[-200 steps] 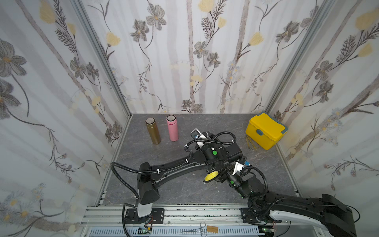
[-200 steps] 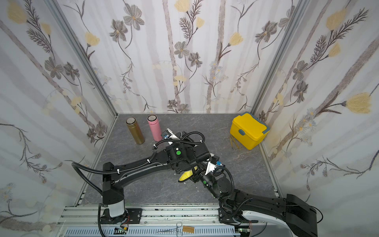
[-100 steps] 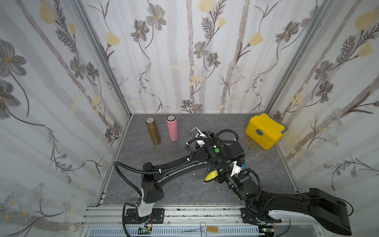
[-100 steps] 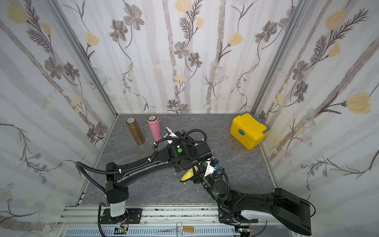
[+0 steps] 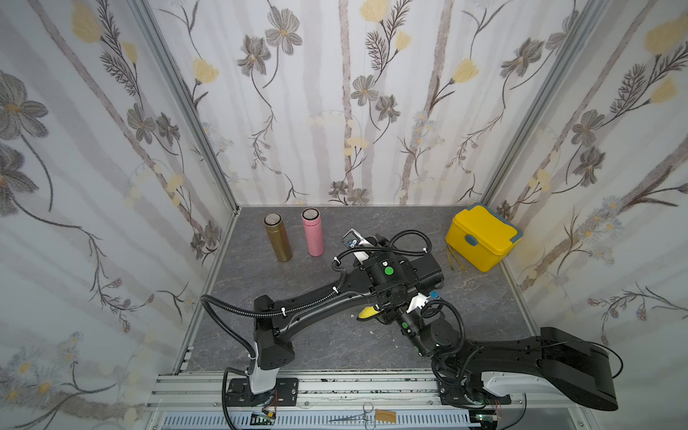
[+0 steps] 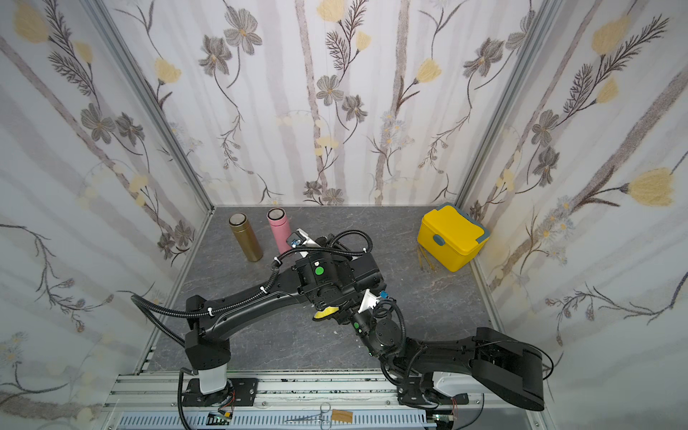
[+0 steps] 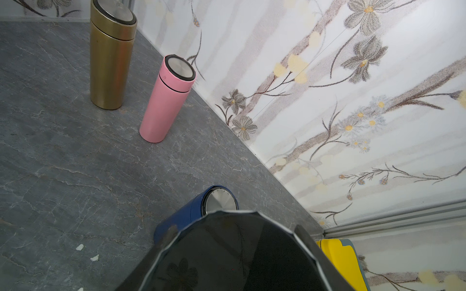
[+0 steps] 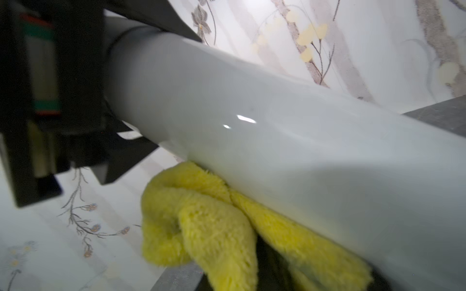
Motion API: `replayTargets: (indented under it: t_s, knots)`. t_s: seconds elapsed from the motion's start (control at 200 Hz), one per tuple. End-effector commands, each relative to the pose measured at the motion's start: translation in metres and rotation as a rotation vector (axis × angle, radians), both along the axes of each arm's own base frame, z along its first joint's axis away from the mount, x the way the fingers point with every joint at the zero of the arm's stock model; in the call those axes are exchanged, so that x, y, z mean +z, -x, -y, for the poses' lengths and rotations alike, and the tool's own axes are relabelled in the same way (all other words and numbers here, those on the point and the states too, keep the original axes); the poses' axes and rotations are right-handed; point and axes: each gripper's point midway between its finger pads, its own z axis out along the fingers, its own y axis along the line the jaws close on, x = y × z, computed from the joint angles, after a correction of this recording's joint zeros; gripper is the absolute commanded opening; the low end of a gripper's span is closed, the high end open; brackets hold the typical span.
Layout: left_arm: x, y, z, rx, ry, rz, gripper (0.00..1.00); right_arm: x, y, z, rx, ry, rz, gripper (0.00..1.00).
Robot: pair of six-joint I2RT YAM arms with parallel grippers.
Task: Wipe the surface of the thermos
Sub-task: Wipe the dirt from the surface of the thermos.
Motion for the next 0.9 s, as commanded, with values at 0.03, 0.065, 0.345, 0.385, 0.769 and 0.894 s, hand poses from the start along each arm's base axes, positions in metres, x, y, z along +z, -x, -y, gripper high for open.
replayTargets:
  t_s: [0.03,0.065,0.345,0.385,0.769,0.894]
  knots:
    - [0.008,0.002,-0.010,0.007,-0.024,0.018,0.00,-0.012,-0.006,0.044,-0.160,-0.050,-0.032,0.00]
    - [0.007,0.002,-0.010,0.007,-0.024,0.018,0.00,-0.012,-0.005,0.047,-0.163,-0.047,-0.031,0.00]
    - [0.004,0.003,-0.007,0.003,-0.018,0.008,0.00,0.054,-0.003,0.005,-0.083,-0.078,0.069,0.00]
    - [0.004,0.002,-0.008,0.006,-0.016,0.008,0.00,0.061,-0.004,-0.004,-0.067,-0.085,0.077,0.00]
    - [0.004,0.003,-0.009,0.008,-0.020,0.011,0.00,-0.004,-0.008,0.038,-0.203,0.014,0.024,0.00]
    - [0.004,0.003,-0.008,0.005,-0.019,0.010,0.00,-0.006,-0.007,0.044,-0.213,0.048,0.008,0.00]
